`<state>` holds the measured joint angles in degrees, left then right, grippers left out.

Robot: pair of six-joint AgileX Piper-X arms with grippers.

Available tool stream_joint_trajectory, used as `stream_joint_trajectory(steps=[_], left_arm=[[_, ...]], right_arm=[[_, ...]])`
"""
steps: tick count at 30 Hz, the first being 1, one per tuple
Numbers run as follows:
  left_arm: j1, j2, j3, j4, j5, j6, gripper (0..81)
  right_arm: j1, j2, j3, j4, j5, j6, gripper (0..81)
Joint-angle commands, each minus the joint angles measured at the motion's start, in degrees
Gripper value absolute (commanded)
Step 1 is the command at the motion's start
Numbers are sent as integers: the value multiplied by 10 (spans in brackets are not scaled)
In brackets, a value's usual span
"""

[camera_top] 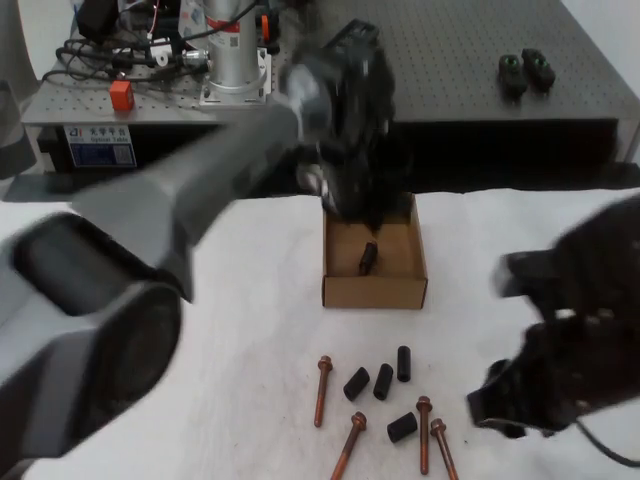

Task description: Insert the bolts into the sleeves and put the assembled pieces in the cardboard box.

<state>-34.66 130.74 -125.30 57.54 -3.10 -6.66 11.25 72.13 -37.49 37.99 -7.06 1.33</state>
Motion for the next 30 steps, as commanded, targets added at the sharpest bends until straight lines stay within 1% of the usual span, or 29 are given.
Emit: stream_joint_trajectory(steps=[1, 4, 9, 12, 14, 20, 23, 24, 27, 28, 30], left_arm=[[2, -19, 1, 21, -19, 4, 356], [2, -72, 79, 11, -34, 7, 356], [2, -171, 250, -83, -40, 7, 356], [2, -218, 327, -123, -35, 15, 356], [2, -238, 361, -131, -23, 31, 356], [0, -247, 405, -126, 31, 81, 356], [-1, -247, 425, -126, 81, 109, 356], [-1, -247, 430, -125, 95, 117, 356], [-7, -247, 451, -125, 126, 148, 356], [-11, -243, 455, -125, 127, 159, 356], [-19, -232, 454, -119, 127, 174, 356]], right_arm=[[23, 66, -36, 16, 23, -27, 340], [41, 126, -61, 16, 23, -27, 340], [62, 183, -83, 11, 24, -27, 340], [67, 206, -83, 9, 36, -27, 330], [69, 217, -83, 11, 53, -27, 301], [69, 244, -83, -19, 67, -40, 189], [69, 251, -83, -30, 67, -40, 143], [69, 250, -83, -30, 67, -40, 120], [65, 245, -83, -26, 67, -40, 1], [61, 240, -83, -26, 65, -39, 27], [55, 227, -80, -26, 65, -39, 27]])
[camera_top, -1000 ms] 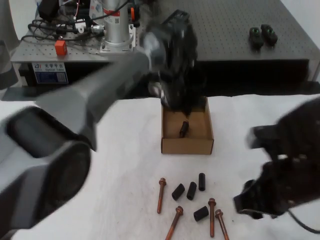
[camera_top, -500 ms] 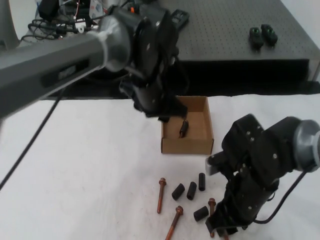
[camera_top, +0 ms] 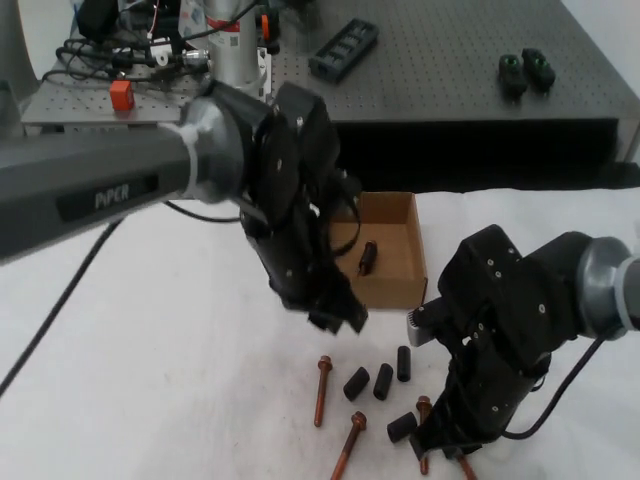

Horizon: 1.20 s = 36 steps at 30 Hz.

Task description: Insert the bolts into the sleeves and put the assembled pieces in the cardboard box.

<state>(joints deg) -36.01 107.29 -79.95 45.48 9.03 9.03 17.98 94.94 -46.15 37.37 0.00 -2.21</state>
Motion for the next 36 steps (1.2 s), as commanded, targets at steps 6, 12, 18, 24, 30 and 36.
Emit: stream_joint_trajectory(steps=[6, 12, 18, 24, 30, 36], left_arm=[[-45, 50, -1, -5, 6, 58, 356], [-67, 102, -27, -5, 1, 63, 356], [-66, 134, -61, 12, -42, 65, 356], [-66, 137, -63, 29, -63, 64, 235], [-66, 121, -84, 56, -62, 24, 3], [-60, -28, 36, -73, 59, -67, 6]], right_arm=[[-39, -92, 28, -16, -10, 0, 27], [-53, -202, 71, 1, -10, 7, 27], [-53, -282, 93, 38, -10, 15, 27], [-53, -336, 92, 37, -10, 16, 27], [-53, -376, 92, 4, -50, 53, 27], [-52, -411, 120, -238, -196, 174, 27]])
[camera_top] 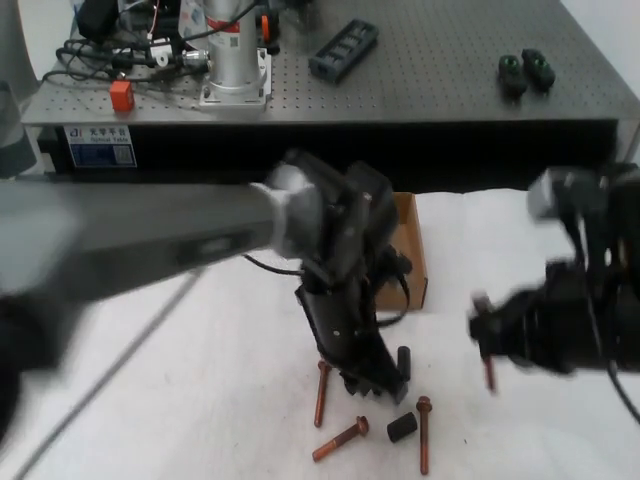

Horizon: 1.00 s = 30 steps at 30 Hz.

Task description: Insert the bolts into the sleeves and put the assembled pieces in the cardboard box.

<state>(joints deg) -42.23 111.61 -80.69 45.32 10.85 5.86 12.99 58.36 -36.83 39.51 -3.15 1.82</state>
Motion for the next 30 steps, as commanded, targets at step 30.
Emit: stream_joint_trajectory(steps=[30], left_arm=[[2, -394, 448, -678, 163, -178, 6]], right_arm=[[59, -8, 80, -568, -249, 292, 27]])
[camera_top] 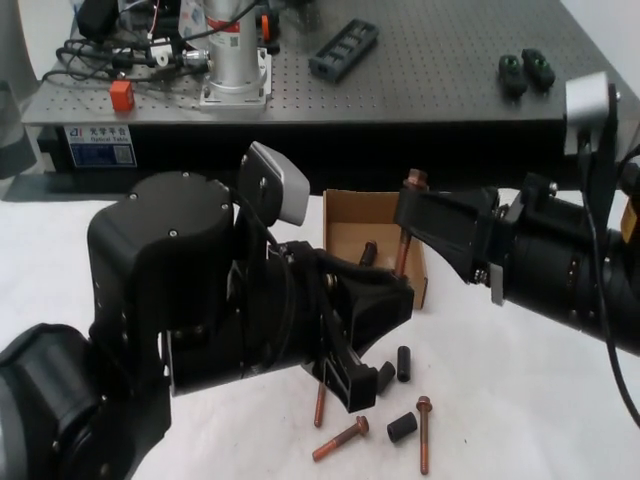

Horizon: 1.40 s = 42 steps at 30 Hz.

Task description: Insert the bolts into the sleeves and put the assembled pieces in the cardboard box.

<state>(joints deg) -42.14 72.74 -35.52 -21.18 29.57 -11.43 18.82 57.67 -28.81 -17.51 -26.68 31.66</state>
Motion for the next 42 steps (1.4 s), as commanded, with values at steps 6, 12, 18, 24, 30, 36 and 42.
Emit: stream_joint_trajectory(steps=[6, 12, 18, 24, 30, 36, 42], left_arm=[[1, -5, -3, -16, -24, 0, 6], [1, -5, -3, -16, -24, 42, 6], [1, -5, -3, -16, -74, 64, 6], [32, 65, -64, 24, -179, -28, 6], [71, 269, -318, 243, -180, -26, 6], [74, 484, -615, 495, -235, 67, 6], [75, 610, -808, 616, -244, 90, 6]], right_arm=[[0, 2, 0, 13, -54, -8, 27], [0, 3, 0, 40, -91, -32, 190], [-25, -3, -1, 44, -91, -34, 386], [-123, -44, -1, 160, -88, -88, 375], [-145, -54, -1, 385, 27, -190, 338], [-140, -39, -2, 517, 99, -215, 255], [-140, -25, -2, 532, 91, -219, 28]])
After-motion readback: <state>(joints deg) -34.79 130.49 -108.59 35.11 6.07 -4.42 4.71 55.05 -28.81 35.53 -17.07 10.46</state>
